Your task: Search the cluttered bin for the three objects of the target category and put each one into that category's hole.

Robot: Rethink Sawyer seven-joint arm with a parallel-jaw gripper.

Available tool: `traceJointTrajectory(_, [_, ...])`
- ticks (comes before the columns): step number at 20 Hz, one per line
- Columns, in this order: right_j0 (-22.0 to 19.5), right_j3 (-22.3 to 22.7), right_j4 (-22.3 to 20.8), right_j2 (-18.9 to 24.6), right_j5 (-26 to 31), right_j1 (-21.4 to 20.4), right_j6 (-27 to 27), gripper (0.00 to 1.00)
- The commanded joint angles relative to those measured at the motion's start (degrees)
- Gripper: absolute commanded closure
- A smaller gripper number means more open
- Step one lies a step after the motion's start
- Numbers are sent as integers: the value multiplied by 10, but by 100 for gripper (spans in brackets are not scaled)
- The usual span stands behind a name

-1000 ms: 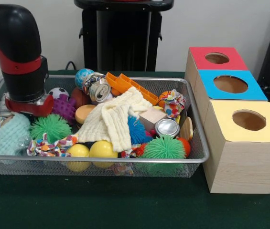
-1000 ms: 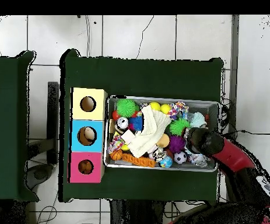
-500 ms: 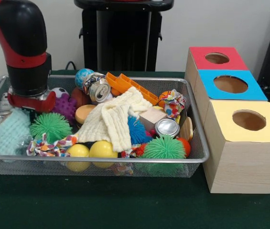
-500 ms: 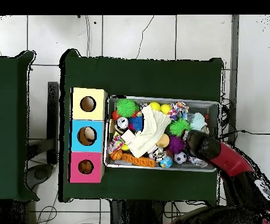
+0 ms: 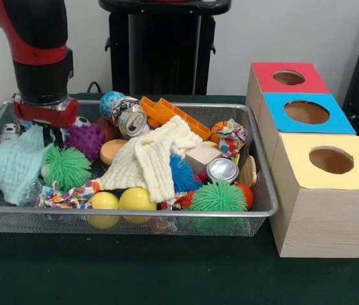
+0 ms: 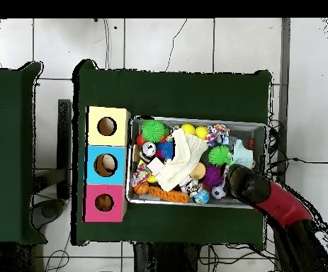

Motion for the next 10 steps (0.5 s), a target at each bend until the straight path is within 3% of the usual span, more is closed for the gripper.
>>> traceJointTrajectory(1, [-18,87,28,-8,30,-67,123,100])
traceJointTrajectory(10, [-14,111,43,-12,49,-99,122,100])
